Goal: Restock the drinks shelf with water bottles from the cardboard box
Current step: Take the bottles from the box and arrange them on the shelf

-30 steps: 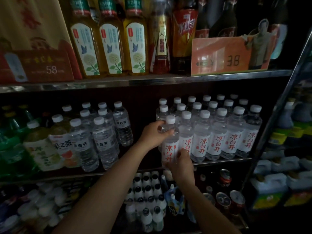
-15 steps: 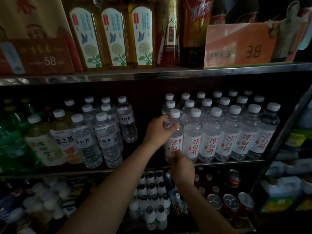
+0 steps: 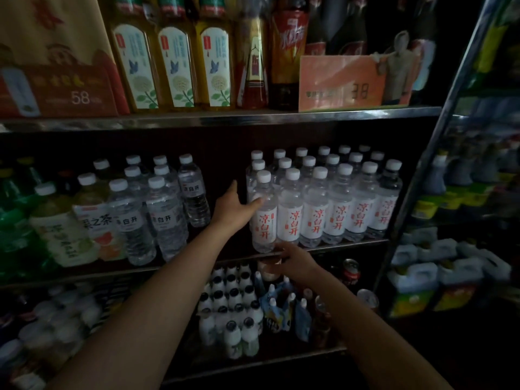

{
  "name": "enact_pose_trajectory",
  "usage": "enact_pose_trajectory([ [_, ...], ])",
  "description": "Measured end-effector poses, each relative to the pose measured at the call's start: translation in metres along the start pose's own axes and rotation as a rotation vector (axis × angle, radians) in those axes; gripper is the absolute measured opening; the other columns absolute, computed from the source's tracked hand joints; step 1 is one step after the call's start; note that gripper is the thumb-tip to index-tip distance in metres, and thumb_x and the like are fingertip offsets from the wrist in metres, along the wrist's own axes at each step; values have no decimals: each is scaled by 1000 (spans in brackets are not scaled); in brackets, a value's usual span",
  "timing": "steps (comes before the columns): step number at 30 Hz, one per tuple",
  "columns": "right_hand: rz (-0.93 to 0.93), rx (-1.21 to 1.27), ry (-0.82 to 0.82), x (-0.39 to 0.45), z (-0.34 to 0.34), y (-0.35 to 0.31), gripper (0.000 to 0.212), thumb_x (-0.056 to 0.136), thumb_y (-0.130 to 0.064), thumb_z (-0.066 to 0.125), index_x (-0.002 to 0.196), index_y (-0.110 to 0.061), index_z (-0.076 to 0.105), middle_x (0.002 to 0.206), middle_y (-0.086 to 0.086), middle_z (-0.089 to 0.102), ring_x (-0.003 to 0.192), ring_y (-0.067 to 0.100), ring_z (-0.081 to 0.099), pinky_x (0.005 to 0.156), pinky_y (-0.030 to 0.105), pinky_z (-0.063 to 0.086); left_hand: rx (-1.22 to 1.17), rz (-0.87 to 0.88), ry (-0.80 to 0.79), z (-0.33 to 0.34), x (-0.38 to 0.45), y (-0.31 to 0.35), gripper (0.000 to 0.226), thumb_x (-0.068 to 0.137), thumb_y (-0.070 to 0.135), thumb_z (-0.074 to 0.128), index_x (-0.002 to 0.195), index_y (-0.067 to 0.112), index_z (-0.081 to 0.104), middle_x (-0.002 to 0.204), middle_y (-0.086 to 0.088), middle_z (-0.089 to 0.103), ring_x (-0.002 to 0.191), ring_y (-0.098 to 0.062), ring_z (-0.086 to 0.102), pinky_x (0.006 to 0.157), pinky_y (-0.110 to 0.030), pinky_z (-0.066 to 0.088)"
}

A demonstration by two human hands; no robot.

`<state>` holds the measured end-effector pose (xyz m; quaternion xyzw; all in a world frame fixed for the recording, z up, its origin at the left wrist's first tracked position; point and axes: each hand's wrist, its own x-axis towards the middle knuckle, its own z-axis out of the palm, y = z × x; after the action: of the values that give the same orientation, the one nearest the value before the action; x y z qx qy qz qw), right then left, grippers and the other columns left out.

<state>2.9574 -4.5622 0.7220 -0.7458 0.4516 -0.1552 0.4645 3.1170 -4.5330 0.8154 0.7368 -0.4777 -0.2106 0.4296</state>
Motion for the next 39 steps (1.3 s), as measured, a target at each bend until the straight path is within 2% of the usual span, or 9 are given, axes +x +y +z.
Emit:
enact_pose_trajectory([
  [3, -12, -79, 72, -42, -11, 2, 49, 80, -29, 76, 124, -14, 59, 117, -9, 60, 114, 11, 55, 88, 23, 44, 46, -65, 30, -5, -31, -14, 91, 82, 52, 65, 150, 13, 18, 135, -8, 54, 122, -23, 52, 92, -29, 43],
  [7, 46, -172, 240, -107, -11, 11, 61, 80, -40, 74, 130, -11, 55, 125, 3, 60, 112, 15, 55, 79, 18, 36, 127, -121, -73, -8, -91, -31, 80, 82, 55, 62, 145, 14, 33, 117, 0, 62, 110, -19, 58, 85, -28, 45],
  [13, 64, -175, 337, -192, 6, 25, 50, 80, -48, 71, 117, -16, 64, 104, -1, 62, 108, 21, 60, 80, 26, 45, 164, -65, -309, 4, -185, -40, 72, 85, 55, 59, 141, 14, 39, 133, -2, 53, 114, -20, 56, 91, -31, 47],
  [17, 53, -197, 385, -233, 18, 36, 47, 81, -50, 68, 113, -16, 64, 100, -2, 63, 104, 20, 62, 71, 23, 39, 170, -8, -373, 16, -233, -42, 75, 85, 56, 59, 144, 16, 36, 143, -2, 45, 125, -21, 49, 98, -32, 44],
  [20, 52, -224, 414, -264, 25, 50, 52, 83, -52, 65, 119, -14, 61, 106, 1, 65, 106, 23, 61, 73, 26, 42, 198, 19, -392, 26, -267, -41, 77, 87, 53, 59, 148, 16, 29, 149, -4, 38, 129, -23, 46, 102, -36, 42],
  [24, 69, -176, 458, -315, 31, 71, 49, 84, -48, 66, 122, -17, 60, 110, 3, 67, 104, 22, 62, 74, 27, 45, 253, 30, -427, 43, -310, -47, 72, 86, 56, 57, 145, 22, 34, 147, -1, 42, 129, -22, 45, 99, -34, 41],
  [30, 117, -103, 454, -408, 34, 112, 68, 83, -49, 67, 137, -13, 47, 135, 4, 55, 122, 21, 53, 89, 28, 44, 180, 13, -423, 72, -393, -49, 78, 84, 56, 60, 147, 22, 30, 149, 1, 38, 133, -21, 41, 101, -32, 40],
  [32, 148, -91, 457, -442, 36, 134, 71, 84, -50, 66, 141, -14, 44, 141, 3, 51, 127, 23, 48, 94, 30, 43, 159, -20, -429, 86, -427, -47, 82, 84, 55, 62, 149, 22, 24, 150, 0, 36, 135, -22, 39, 105, -38, 40],
  [39, 305, 60, 519, -548, 64, 245, 70, 85, -50, 64, 141, -14, 44, 139, 4, 52, 125, 23, 51, 91, 29, 44, 153, 7, -581, 169, -544, -61, 78, 83, 43, 68, 146, 18, 29, 146, 1, 40, 132, -20, 41, 102, -33, 39],
])
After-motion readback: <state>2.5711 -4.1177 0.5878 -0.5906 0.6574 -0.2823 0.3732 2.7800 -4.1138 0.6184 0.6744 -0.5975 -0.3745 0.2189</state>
